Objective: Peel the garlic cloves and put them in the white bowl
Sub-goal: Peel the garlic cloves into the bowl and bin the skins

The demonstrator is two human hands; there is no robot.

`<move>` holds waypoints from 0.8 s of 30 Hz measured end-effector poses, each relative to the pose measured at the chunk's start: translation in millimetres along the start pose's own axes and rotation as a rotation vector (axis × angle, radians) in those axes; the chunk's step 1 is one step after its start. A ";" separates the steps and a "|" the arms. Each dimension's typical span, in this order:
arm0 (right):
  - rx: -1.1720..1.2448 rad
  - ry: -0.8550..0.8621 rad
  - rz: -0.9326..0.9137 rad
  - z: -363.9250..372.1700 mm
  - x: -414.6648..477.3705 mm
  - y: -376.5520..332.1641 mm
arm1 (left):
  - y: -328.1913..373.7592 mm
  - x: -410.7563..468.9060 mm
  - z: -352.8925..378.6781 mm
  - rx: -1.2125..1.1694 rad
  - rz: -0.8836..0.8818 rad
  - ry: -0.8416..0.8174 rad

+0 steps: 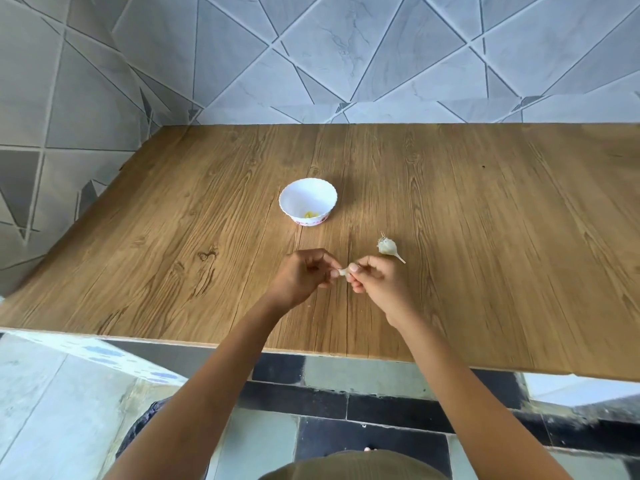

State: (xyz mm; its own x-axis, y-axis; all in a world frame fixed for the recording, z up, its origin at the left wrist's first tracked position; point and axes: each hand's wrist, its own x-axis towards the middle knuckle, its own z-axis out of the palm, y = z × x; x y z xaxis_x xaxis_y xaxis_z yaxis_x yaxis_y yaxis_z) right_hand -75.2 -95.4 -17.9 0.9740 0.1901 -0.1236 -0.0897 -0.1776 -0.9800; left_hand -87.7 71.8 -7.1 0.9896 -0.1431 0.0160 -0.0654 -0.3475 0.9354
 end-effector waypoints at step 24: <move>-0.011 0.167 -0.149 14.3 -4.6 2.2 | 23.4 -0.1 14.8 -0.531 -0.393 0.145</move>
State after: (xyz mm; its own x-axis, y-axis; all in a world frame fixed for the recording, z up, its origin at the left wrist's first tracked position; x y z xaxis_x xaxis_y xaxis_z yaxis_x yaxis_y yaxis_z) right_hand -82.9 -82.8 -21.8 0.9973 0.0524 0.0513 0.0596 -0.1703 -0.9836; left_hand -91.2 50.0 9.5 0.9366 0.0392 -0.3481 0.3380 0.1597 0.9275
